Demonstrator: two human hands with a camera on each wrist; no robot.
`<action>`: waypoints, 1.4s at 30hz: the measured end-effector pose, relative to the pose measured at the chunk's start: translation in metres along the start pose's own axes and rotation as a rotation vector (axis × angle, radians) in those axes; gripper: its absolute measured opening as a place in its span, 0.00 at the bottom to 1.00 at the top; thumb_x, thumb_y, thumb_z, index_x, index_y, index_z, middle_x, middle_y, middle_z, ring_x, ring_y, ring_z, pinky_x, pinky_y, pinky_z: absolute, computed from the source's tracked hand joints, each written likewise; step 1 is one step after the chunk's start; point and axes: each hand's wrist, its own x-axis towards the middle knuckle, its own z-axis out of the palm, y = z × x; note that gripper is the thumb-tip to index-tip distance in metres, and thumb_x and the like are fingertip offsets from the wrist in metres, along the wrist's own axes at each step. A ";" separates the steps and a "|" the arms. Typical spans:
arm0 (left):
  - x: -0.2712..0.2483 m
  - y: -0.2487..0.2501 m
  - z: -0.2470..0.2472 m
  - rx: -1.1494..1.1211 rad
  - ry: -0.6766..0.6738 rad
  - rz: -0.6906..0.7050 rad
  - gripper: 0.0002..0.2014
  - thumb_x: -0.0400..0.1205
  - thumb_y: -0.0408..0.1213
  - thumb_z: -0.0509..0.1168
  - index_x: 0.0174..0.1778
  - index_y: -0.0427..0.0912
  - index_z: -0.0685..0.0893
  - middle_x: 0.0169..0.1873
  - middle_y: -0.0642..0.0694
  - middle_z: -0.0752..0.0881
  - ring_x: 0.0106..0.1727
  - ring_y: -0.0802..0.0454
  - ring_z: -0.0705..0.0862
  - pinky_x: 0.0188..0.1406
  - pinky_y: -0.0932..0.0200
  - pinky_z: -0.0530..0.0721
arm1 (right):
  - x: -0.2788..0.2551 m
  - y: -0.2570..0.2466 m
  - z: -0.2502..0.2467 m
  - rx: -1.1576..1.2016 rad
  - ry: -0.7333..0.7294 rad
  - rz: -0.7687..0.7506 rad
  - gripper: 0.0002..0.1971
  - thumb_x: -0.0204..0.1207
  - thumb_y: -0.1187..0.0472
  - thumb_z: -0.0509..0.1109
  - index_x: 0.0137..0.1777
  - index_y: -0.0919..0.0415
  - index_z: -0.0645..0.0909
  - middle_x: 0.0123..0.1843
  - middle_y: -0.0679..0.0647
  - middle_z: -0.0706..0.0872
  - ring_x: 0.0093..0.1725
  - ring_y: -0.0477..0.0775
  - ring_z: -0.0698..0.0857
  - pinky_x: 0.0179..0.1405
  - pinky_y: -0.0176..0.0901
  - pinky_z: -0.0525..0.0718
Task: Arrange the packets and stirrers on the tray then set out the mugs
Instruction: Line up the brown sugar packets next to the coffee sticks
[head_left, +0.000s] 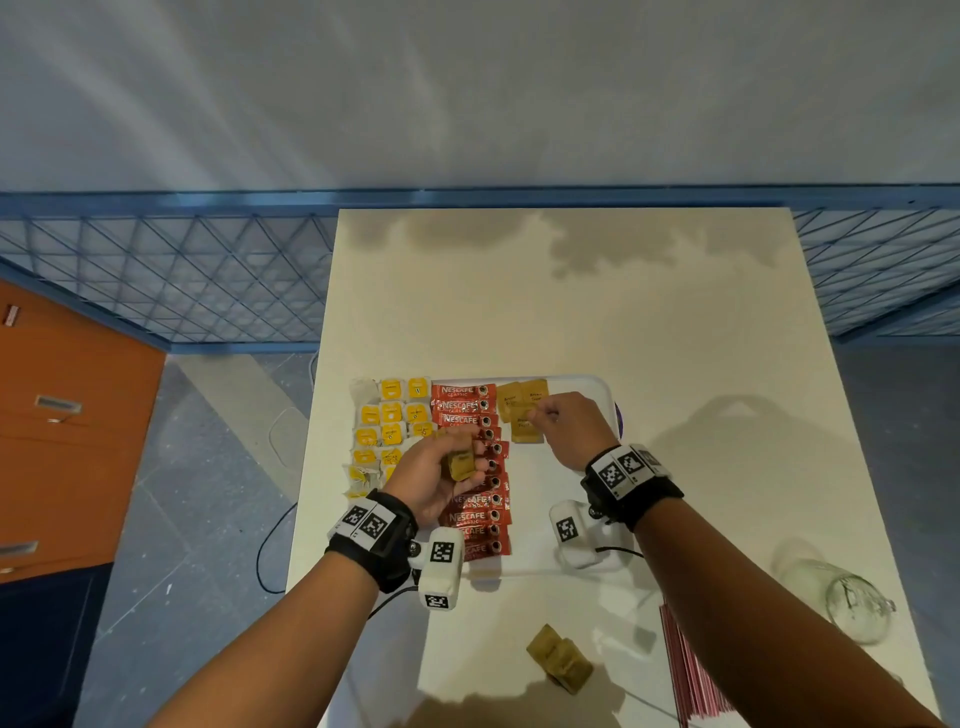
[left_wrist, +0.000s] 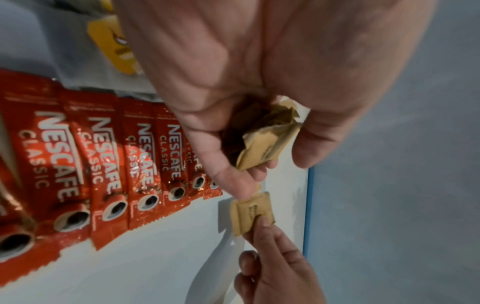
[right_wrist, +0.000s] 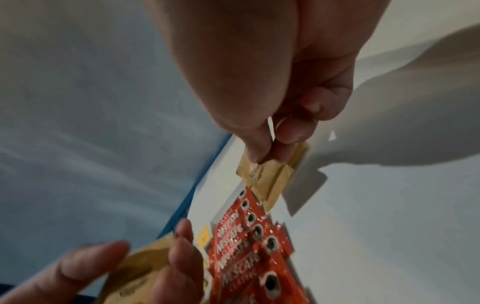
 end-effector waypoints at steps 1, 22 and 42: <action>0.000 0.000 -0.001 -0.038 -0.013 -0.012 0.15 0.85 0.28 0.58 0.66 0.33 0.82 0.47 0.36 0.87 0.45 0.41 0.88 0.43 0.52 0.92 | 0.001 0.000 0.003 -0.014 -0.003 0.005 0.22 0.86 0.51 0.67 0.31 0.60 0.78 0.28 0.51 0.79 0.30 0.54 0.77 0.40 0.54 0.83; 0.000 -0.004 0.001 0.037 0.029 -0.001 0.07 0.86 0.28 0.65 0.56 0.34 0.86 0.49 0.34 0.91 0.45 0.45 0.91 0.41 0.61 0.90 | -0.018 -0.016 0.015 0.016 0.059 0.003 0.10 0.86 0.47 0.68 0.57 0.53 0.84 0.46 0.43 0.85 0.47 0.47 0.85 0.49 0.45 0.83; 0.005 -0.014 0.004 -0.091 -0.011 0.041 0.16 0.87 0.32 0.56 0.66 0.29 0.82 0.55 0.29 0.89 0.50 0.36 0.87 0.50 0.49 0.90 | -0.022 0.012 -0.007 0.235 0.171 -0.016 0.10 0.88 0.54 0.66 0.52 0.55 0.87 0.48 0.45 0.89 0.46 0.48 0.85 0.49 0.45 0.82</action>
